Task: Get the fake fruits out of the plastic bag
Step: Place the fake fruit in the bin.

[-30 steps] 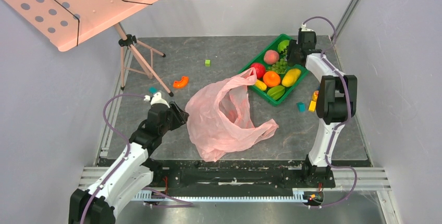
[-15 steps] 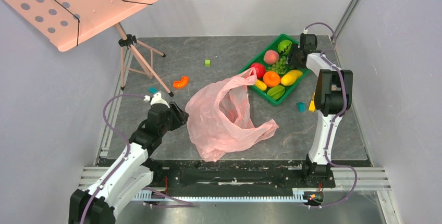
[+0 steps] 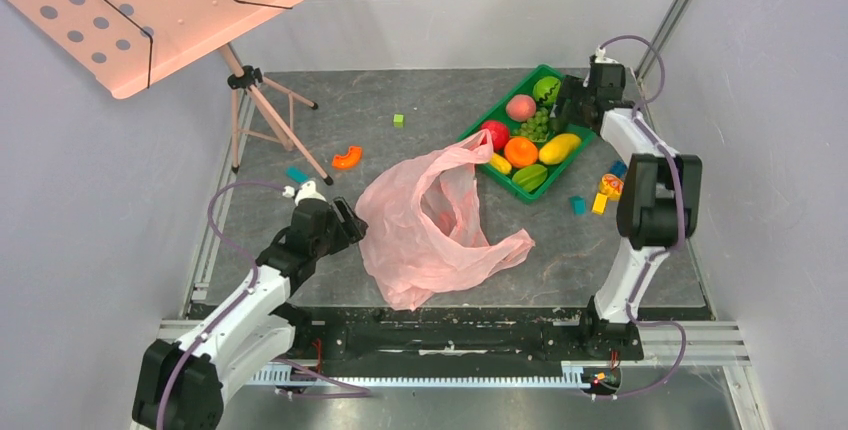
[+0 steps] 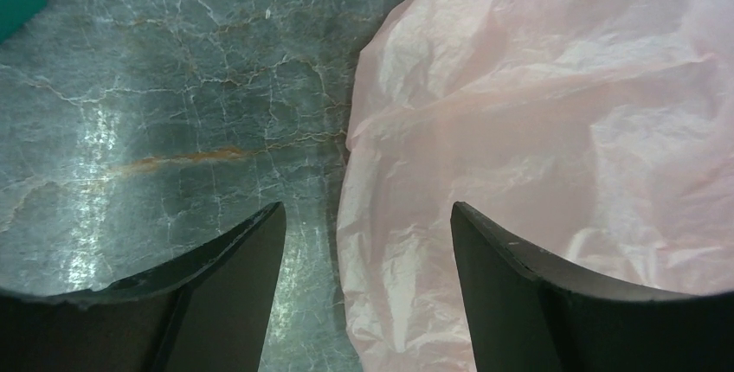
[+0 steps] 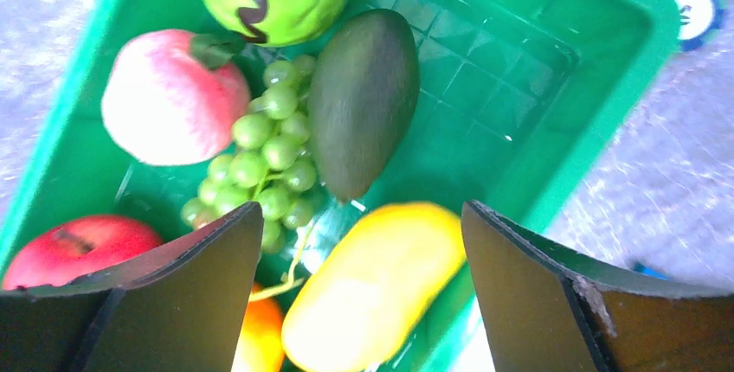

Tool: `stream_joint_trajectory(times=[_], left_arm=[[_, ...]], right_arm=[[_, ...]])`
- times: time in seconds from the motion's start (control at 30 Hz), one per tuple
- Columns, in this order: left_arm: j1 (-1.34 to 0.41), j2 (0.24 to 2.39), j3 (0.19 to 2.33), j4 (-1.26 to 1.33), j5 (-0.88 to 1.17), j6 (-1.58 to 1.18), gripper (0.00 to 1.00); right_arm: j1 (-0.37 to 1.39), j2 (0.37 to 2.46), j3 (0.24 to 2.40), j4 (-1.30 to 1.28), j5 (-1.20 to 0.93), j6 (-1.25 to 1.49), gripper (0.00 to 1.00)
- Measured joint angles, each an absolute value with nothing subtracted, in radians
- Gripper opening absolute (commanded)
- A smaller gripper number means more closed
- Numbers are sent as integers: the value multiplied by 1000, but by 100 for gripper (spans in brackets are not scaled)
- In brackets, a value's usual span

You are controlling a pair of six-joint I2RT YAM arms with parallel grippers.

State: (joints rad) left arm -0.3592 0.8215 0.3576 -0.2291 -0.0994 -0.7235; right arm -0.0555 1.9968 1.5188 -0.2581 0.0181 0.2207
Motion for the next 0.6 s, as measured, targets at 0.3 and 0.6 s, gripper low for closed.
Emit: stream_joint_trajectory(times=[0.3, 0.6], left_arm=[[-359, 984, 324, -111, -94, -731, 78], [-359, 1124, 323, 91, -95, -731, 60]], right_arm=[[-55, 1541, 1235, -149, -17, 243, 90], [-51, 1267, 1095, -109, -57, 249, 91]])
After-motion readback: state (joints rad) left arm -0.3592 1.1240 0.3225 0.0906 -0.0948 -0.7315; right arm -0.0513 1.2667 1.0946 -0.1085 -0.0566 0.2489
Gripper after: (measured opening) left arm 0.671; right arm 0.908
